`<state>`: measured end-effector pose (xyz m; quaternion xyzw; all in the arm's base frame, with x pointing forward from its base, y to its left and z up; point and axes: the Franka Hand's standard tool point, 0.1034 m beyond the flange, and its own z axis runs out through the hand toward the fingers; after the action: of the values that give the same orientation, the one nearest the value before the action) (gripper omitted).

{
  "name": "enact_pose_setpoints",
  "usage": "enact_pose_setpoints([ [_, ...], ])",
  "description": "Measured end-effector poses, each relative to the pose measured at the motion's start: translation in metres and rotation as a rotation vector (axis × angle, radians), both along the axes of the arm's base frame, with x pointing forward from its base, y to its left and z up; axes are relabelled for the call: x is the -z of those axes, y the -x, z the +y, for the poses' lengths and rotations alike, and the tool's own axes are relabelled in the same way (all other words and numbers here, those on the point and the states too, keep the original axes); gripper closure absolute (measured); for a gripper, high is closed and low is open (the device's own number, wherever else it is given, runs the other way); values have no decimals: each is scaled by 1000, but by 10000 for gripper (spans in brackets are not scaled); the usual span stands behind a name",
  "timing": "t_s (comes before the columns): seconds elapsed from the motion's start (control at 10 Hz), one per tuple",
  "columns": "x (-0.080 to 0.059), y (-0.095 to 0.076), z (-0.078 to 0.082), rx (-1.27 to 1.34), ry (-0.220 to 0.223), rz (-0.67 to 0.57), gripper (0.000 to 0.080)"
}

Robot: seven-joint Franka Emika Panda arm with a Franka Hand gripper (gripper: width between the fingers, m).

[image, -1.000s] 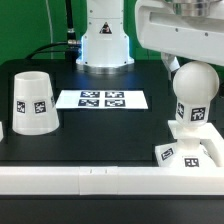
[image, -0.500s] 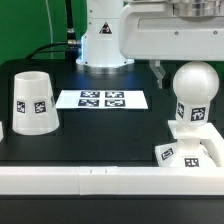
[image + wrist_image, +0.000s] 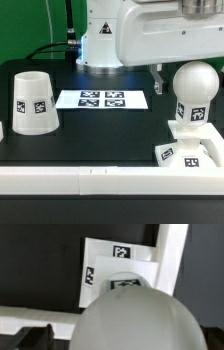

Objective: Assemble lamp

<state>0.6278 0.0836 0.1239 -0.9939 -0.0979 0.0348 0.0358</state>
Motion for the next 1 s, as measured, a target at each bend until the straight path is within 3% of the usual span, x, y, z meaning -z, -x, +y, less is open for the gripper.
enact_pose_setpoints([
  [0.5,-1,-2,9,-371,-2,-32,101],
  [1.0,0,-2,6,-748,-10,-45,101],
])
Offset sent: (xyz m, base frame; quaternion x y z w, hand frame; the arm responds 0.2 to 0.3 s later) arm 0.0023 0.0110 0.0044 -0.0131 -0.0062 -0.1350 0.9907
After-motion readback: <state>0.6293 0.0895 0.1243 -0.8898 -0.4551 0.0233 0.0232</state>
